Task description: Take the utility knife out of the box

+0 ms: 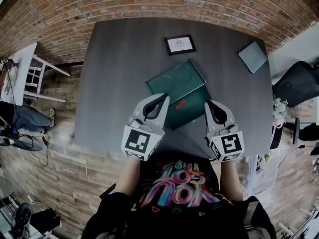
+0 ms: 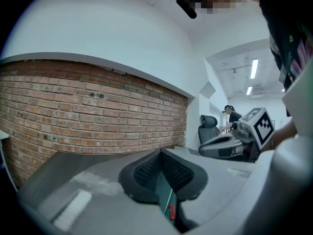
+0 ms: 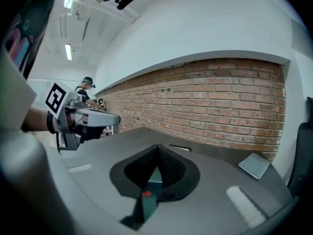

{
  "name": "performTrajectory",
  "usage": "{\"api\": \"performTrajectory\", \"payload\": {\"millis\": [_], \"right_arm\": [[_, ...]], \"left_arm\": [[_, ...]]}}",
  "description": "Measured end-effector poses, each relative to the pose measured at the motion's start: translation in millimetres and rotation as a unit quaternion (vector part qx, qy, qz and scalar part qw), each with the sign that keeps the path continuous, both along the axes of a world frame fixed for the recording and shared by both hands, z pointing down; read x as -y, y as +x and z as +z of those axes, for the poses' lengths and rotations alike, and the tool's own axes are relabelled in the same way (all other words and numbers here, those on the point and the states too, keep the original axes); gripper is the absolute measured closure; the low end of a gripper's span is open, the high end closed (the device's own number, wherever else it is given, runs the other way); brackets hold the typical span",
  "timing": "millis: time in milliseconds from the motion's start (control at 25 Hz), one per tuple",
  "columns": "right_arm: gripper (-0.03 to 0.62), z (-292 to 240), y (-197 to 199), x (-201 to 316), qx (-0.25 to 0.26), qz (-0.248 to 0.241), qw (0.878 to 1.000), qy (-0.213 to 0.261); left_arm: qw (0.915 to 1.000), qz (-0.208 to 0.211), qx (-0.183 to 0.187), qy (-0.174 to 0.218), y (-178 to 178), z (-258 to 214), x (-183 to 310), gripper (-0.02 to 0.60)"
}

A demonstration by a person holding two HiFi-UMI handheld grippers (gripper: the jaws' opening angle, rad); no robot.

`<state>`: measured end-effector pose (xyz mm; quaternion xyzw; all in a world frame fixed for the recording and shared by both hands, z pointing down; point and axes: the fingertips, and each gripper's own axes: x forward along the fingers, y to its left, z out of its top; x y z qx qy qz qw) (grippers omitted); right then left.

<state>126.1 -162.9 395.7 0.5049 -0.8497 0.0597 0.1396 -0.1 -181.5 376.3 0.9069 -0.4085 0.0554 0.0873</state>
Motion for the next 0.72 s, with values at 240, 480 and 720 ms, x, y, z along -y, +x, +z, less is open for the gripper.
{"api": "performTrajectory", "payload": {"millis": [240,480,720], "right_arm": [[0.586,35.6,-14.8,2.1,-0.019,-0.039,0.998,-0.055],[0.519,70.8,-27.2,0.9,-0.046,-0.086,0.989,-0.108],[0.429,110.0,-50.8,-9.6,-0.079,-0.173,0.966,-0.178]], "left_arm": [[0.9999,-0.011,0.006,0.0,-7.1,5.8,2.6,0.581],[0.9997,-0.023,0.002,-0.009,-11.6,11.2,2.0,0.581],[0.9996,-0.026,0.008,-0.004,-13.0,13.7,0.8,0.581]]}}
